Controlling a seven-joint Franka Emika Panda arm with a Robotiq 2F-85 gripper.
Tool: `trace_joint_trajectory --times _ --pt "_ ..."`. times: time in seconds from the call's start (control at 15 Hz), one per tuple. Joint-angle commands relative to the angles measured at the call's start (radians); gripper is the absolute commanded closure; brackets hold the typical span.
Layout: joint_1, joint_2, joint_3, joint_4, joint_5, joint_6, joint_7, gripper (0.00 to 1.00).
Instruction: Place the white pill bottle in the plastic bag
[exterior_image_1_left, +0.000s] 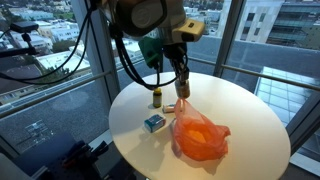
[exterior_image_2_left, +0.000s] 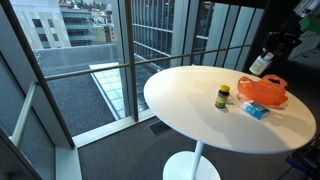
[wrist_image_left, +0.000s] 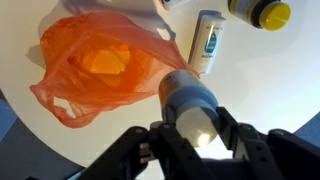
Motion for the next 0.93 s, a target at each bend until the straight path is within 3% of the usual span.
trace_joint_trajectory --times 0.0,0.87 --pt "-0.021 0.033 -0.022 0.034 0.016 -0.021 0.019 0.81" --pt "-0.043 0.202 -0.077 0.079 0.092 -0.097 -0.013 0.81"
